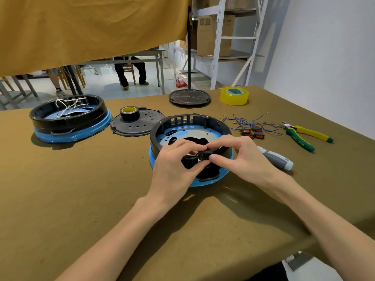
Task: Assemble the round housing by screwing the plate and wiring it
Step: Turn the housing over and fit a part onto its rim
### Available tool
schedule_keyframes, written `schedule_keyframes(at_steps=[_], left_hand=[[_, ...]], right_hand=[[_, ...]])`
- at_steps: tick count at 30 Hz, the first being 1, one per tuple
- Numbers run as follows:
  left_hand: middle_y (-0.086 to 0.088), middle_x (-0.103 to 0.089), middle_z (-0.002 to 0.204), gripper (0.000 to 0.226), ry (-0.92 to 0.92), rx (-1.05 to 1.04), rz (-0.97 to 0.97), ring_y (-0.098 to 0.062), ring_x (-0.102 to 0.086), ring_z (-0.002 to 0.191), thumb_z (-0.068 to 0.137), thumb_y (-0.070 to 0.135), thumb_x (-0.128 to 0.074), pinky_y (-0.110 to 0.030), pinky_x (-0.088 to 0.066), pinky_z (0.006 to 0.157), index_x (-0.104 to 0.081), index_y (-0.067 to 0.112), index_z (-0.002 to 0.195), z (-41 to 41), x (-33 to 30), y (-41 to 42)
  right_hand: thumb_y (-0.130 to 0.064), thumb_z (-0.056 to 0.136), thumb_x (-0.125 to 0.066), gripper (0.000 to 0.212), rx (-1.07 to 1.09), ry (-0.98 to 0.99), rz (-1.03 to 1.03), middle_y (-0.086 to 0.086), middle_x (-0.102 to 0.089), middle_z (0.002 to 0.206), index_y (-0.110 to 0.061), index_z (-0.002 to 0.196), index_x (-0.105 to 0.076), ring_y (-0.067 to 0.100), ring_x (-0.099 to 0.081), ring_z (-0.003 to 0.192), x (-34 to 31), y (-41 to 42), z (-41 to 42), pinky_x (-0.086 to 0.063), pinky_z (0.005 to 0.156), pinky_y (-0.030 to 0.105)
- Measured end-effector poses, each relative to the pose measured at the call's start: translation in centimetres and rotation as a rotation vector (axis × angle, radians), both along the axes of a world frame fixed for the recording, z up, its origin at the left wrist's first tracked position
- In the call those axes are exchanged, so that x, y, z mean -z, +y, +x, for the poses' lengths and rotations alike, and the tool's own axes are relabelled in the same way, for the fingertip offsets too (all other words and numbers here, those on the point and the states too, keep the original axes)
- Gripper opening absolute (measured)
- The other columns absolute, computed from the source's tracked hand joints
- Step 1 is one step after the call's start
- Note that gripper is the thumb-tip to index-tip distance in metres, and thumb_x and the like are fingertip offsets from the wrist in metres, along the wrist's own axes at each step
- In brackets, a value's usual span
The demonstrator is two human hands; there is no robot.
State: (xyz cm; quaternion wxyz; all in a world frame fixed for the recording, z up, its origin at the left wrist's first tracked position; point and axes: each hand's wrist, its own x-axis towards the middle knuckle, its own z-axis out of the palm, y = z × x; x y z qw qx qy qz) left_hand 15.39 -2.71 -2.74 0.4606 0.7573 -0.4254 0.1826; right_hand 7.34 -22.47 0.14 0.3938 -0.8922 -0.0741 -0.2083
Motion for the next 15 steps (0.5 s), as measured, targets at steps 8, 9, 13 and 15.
schedule_keyframes(at_steps=[8, 9, 13, 15], left_hand=[[0.010, -0.072, 0.112, 0.033, 0.006, 0.000, 0.000, -0.004, -0.064, 0.111, 0.086, 0.027, -0.081, -0.039, -0.054, 0.097, -0.073, 0.021, 0.118, 0.0, -0.1, -0.1], [0.010, -0.072, 0.113, 0.034, 0.003, 0.003, 0.003, -0.003, -0.064, 0.111, 0.086, 0.027, -0.080, -0.039, -0.054, 0.097, -0.073, 0.021, 0.119, 0.0, -0.1, -0.1], [0.012, -0.070, 0.119, 0.040, -0.024, 0.072, 0.041, 0.000, -0.061, 0.115, 0.086, 0.023, -0.080, -0.027, -0.051, 0.101, -0.071, 0.023, 0.125, 0.7, -0.1, 0.5], [0.014, -0.068, 0.123, 0.044, -0.047, 0.123, 0.110, 0.001, -0.059, 0.119, 0.086, 0.026, -0.079, -0.022, -0.047, 0.104, -0.068, 0.025, 0.129, 1.5, -0.1, 1.3]], right_hand=[[-0.012, 0.093, -0.073, 0.026, 0.027, -0.039, -0.060, -0.013, -0.074, 0.107, -0.018, 0.118, -0.076, 0.003, -0.065, 0.107, 0.0, 0.2, 0.1, -0.050, 0.091, 0.016], [-0.013, 0.093, -0.073, 0.026, 0.031, -0.042, -0.059, -0.012, -0.074, 0.107, -0.018, 0.118, -0.076, 0.003, -0.065, 0.106, 0.1, 0.3, 0.1, -0.050, 0.091, 0.017], [-0.013, 0.093, -0.073, 0.025, 0.033, -0.051, -0.054, -0.013, -0.073, 0.106, -0.018, 0.118, -0.076, 0.004, -0.065, 0.106, 0.1, 0.4, 0.0, -0.049, 0.091, 0.016], [-0.014, 0.093, -0.073, 0.026, 0.028, -0.051, -0.072, -0.014, -0.073, 0.106, -0.019, 0.118, -0.076, 0.004, -0.065, 0.106, 0.0, 0.5, 0.0, -0.049, 0.091, 0.017]])
